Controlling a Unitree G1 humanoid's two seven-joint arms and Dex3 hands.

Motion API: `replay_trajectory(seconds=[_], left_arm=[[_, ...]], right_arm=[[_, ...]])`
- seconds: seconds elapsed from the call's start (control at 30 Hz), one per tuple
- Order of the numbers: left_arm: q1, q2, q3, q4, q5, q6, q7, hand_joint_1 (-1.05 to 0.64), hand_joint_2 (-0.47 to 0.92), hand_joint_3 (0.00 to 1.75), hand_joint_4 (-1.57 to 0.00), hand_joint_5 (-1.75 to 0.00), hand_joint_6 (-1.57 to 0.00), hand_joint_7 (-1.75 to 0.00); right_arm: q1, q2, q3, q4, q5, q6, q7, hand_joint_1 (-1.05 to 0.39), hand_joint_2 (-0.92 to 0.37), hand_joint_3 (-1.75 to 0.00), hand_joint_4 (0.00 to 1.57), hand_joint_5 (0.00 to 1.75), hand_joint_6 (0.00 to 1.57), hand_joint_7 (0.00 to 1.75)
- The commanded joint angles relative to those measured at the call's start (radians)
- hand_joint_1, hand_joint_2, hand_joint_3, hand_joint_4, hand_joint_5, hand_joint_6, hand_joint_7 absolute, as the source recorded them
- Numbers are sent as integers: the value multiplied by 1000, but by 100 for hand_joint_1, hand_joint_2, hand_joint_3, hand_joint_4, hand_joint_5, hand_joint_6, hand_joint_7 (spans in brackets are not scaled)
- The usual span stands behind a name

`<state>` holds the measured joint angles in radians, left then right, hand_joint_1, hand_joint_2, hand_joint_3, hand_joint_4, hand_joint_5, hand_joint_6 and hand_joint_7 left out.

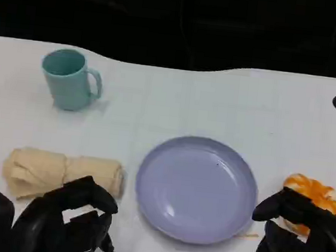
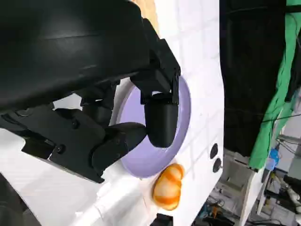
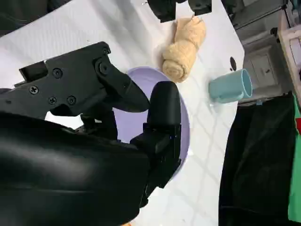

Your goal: Grasp the towel on the left side of the plate with the left hand and place it into the plate.

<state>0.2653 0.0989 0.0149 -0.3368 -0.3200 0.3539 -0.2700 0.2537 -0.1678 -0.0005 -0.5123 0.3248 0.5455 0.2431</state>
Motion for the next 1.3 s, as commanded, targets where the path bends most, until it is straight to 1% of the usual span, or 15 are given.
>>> replay_trajectory(seconds=[0.03,0.57,0.77,1.13,1.27,1.3], left_arm=[[-4,15,12,-1,3,3,5,-23,70,96,-65,-175,-64,-150],[-5,14,11,3,5,2,6,-23,69,95,-66,-175,-66,-150],[-5,12,10,-3,4,13,13,-23,69,95,-64,-175,-65,-150],[-6,11,12,3,10,-1,10,-22,70,94,-64,-174,-65,-148],[-3,11,7,14,35,-51,7,-19,67,101,-55,-168,-63,-148],[-2,8,7,15,40,-60,10,-20,64,103,-53,-165,-63,-144]], right_arm=[[-7,-9,-3,-2,-3,4,-4,-7,-77,-101,59,175,46,153],[-6,-9,-5,4,-2,1,-1,-7,-77,-100,59,175,46,153],[-8,-12,-3,2,-5,9,-5,-8,-77,-100,59,175,46,152],[-7,-11,-1,7,-7,-1,0,-7,-77,-100,59,175,46,153],[-8,-9,-1,6,-6,2,-3,-7,-77,-100,60,175,46,153],[-7,-10,-1,5,-7,2,-3,-7,-77,-100,60,175,46,153]])
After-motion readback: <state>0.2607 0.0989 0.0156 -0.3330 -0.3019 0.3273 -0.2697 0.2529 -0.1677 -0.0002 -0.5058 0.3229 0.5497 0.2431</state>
